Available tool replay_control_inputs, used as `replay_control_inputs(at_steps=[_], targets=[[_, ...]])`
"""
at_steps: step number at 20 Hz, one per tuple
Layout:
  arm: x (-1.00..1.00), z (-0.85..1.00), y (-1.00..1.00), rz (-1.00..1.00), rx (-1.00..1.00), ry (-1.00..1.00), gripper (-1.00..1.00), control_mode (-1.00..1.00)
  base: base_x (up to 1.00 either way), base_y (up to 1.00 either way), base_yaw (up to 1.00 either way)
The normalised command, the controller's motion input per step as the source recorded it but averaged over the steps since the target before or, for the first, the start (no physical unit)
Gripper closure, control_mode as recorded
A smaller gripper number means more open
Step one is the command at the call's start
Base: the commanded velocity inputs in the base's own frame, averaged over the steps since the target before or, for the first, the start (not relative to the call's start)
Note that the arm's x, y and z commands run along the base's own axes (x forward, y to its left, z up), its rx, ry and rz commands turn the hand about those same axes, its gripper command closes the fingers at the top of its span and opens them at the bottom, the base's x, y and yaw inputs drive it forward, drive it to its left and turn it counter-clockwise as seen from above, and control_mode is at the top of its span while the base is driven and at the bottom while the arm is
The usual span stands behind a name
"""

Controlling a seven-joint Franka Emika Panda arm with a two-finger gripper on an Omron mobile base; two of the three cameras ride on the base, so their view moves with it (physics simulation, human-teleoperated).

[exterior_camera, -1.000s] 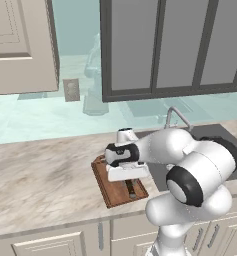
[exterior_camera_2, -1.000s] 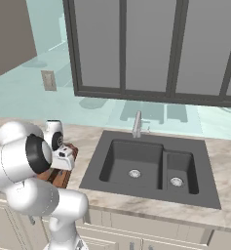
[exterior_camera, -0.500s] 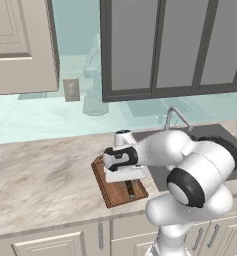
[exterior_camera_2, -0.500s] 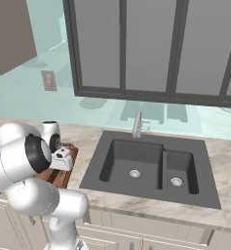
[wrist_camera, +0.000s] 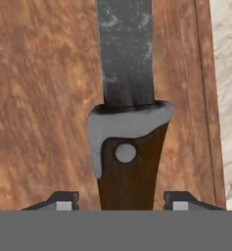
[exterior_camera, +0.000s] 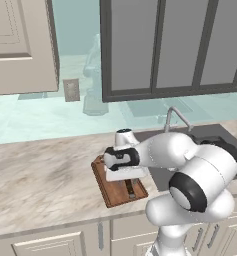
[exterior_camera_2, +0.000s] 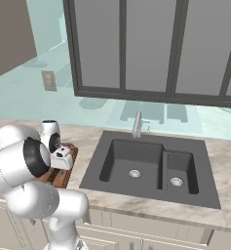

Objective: Pick up the knife from the drawer and place it on the cutting board. Then place the meat from the plate to the cutting board.

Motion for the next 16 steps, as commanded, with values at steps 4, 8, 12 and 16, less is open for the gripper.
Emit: replay_control_inputs(at_steps=[4,8,12,16], targets=[[-0.09,0.57,-0.01,0.00,0.03,0.00,-1.00,-1.00,0.00,0.00,0.00],[-0.04,0.97,0.00,0.00,0.02,0.04,-1.00,-1.00,0.00,0.00,0.00],[-0.23,1.00,-0.10,0.00,0.00,0.04,-1.00,-1.00,0.00,0.00,0.00],[-0.74,0.98,-0.50,0.00,-0.05,0.04,-1.00,-1.00,0.00,0.00,0.00]])
